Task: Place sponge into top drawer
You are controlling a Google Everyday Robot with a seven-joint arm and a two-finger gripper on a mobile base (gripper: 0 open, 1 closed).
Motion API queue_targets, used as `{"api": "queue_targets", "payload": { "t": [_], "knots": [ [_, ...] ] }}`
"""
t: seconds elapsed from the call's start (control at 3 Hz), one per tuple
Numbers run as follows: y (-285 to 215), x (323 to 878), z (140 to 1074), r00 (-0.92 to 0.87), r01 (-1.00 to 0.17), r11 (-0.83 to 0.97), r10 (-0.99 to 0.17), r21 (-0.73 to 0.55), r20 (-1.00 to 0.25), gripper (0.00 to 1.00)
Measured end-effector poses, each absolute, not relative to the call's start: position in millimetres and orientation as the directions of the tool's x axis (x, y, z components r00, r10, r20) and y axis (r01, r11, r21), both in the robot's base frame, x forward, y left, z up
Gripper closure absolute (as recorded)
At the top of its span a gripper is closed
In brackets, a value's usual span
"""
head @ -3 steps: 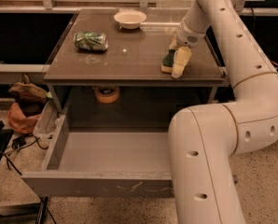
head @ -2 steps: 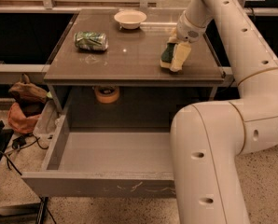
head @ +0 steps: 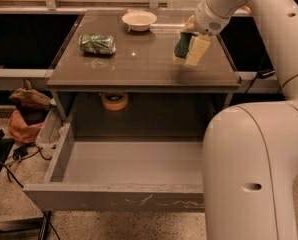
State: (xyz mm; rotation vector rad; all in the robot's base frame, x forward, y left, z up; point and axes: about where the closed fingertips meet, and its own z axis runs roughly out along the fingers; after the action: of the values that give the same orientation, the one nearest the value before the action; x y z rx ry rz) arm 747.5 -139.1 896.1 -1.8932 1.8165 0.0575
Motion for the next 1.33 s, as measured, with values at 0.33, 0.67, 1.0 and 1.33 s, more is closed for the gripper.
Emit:
{"api": "queue_targets", "payload": {
  "t": [0.33,0.67,1.0,1.33],
  "knots": [
    [-135.0,726.5,888.9,0.112,-0.959,0.01,-0.905,-0.284,-0.411,1.0],
    [-138.5,682.8,894.4,0.132,-0.967,-0.013,-0.88,-0.254,-0.456,1.0],
    [-134.7,631.2,895.3,0.154,-0.972,-0.041,-0.854,-0.231,-0.498,1.0],
    [-123.4,590.2,852.3,0.161,-0.986,-0.116,-0.851,-0.12,-0.5,1.0]
  ]
}}
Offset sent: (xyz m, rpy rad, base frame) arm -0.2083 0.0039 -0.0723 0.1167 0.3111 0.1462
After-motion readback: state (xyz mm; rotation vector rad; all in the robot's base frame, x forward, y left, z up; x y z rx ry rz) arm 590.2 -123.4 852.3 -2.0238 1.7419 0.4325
